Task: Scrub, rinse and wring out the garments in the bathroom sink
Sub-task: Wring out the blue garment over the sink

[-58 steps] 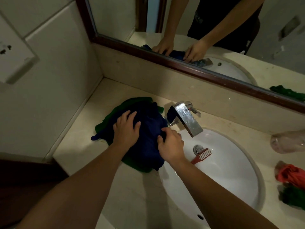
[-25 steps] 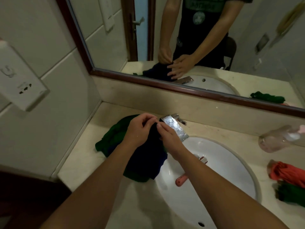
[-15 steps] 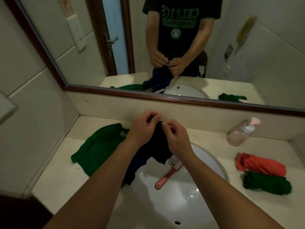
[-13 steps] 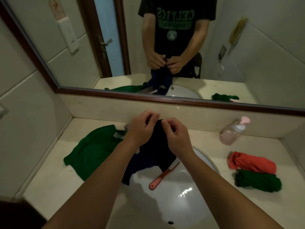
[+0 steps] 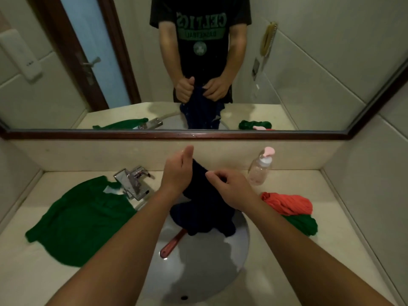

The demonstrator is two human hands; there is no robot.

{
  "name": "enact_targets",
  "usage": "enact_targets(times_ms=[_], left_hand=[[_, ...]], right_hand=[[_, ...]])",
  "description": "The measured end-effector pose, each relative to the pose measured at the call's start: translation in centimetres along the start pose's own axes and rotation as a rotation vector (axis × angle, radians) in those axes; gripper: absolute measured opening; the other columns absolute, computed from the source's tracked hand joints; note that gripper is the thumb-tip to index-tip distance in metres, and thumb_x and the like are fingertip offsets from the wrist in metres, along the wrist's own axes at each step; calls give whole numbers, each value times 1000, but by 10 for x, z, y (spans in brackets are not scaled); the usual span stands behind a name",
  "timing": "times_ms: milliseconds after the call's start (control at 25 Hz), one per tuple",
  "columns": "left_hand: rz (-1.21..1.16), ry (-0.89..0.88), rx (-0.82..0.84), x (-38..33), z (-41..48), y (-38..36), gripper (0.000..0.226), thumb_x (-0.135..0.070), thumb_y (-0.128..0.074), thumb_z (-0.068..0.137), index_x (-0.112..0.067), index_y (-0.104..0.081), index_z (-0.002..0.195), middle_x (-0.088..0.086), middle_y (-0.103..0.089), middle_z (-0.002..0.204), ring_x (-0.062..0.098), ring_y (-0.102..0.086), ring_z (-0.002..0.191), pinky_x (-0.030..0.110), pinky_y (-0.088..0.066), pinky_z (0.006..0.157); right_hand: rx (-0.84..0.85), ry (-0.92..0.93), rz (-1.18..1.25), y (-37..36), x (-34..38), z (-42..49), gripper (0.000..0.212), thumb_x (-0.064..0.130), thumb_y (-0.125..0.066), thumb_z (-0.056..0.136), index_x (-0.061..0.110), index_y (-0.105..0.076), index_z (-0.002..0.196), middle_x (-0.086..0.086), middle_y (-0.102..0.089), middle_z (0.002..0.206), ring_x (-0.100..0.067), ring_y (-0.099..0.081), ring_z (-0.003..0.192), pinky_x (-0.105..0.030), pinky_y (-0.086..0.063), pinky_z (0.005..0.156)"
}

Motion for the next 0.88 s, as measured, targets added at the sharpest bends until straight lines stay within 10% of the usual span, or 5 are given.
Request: enact_targets(times_ms=[240,520,760,880], left_hand=[[3,74,-21,6,6,-4,57,-45,-40,107,-9,-45,63,2,-45,59,14,-43,55,34,-33,56],[-78,114,30,5,6,11,57,-52,-35,106,-10,-57,74,5,-59,67,20,-57,63,34,-43,59],[-76,-26,-123,5,-3,18,32,-51,-36,102,-25,-53,93,-3,-50,95,6,-52,86,29,-39,74],[-267,-146,-60,4,-17,7,58,-75,-36,92,-20,-53,96,2,-56,90,5,-54,78,22,-42,68]], right_hand=[[-54,-79,45,-5,-3,2,40,46,-53,103,14,-74,92,-6,-72,82,-22,-67,76,-48,-55,71],[-159,-124,310,-9,44,23,45,30,-58,103,16,-55,61,4,-49,55,-9,-46,52,-26,-37,52],[-244,-242,562,-17,47,27,36,30,-61,102,1,-73,83,-20,-72,79,-35,-72,78,-49,-59,74],[-294,-315,735,-21,52,33,31,28,-64,100,2,-74,88,-24,-74,88,-42,-72,91,-54,-60,86]])
Point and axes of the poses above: each hand's wrist, its own z-axis towards the middle knuckle, its own y-axis out of the back of the hand, x = y × z, the point moved 3 cm from there along z, towards the middle knuckle
